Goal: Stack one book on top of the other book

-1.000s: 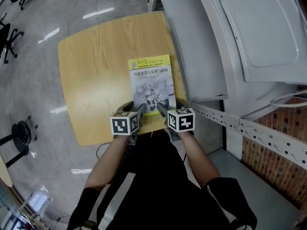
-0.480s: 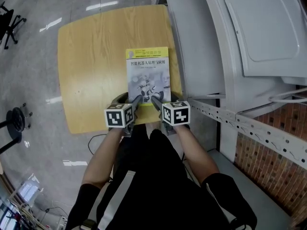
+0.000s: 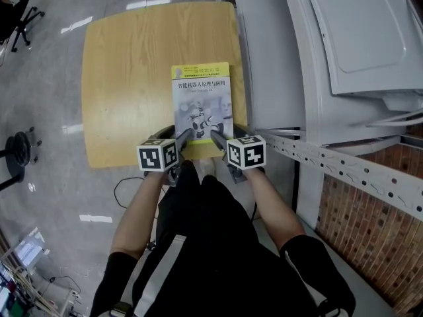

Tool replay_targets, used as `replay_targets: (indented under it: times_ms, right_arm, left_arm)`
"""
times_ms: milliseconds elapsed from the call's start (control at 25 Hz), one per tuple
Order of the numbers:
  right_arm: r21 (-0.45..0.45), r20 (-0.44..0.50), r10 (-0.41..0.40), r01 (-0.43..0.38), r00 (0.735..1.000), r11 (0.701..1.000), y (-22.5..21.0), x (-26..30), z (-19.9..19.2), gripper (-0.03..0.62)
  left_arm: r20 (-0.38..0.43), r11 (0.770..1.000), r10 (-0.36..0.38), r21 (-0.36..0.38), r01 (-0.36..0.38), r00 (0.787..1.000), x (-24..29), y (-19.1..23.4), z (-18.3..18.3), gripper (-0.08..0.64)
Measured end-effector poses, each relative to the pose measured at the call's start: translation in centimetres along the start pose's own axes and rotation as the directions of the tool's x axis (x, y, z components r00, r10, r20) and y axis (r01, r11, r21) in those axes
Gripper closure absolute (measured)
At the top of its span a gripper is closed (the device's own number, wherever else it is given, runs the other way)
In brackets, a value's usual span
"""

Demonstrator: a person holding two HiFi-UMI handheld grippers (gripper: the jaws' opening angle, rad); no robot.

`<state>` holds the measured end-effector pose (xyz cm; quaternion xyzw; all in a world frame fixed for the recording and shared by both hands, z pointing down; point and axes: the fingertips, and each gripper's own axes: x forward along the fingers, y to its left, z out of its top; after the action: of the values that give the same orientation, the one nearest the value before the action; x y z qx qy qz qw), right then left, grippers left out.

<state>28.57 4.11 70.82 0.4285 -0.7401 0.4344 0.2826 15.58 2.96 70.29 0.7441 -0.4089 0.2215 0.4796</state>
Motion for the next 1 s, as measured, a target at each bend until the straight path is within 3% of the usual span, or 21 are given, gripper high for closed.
replay_targets:
  times_ms: [280, 520, 1000]
  right_arm:
    - [-0.009, -0.027, 0.012, -0.012, 1.0, 1.0, -0.3, -1.7, -2.4, 0.285]
    - [-0.02, -0.03, 0.019, -0.02, 0.999, 1.0, 0.0, -1.6, -2.8, 0.285]
    - [-0.044, -0.041, 0.065, -0.067, 0.997, 0.997, 0.8, -1.5, -3.8, 0.301]
  left_arm:
    - [0.028, 0.994, -0.027, -0.107, 0.03, 0.999, -0.4, -1.5, -2.4, 0.296]
    - [0.025, 0.996, 0.017, -0.087, -0.015, 1.0, -0.8, -1.3, -2.8, 0.296]
    - [0.086, 0.989, 0.048, -0.145, -0.035, 0.995, -1.0, -0.5, -3.6, 0.296]
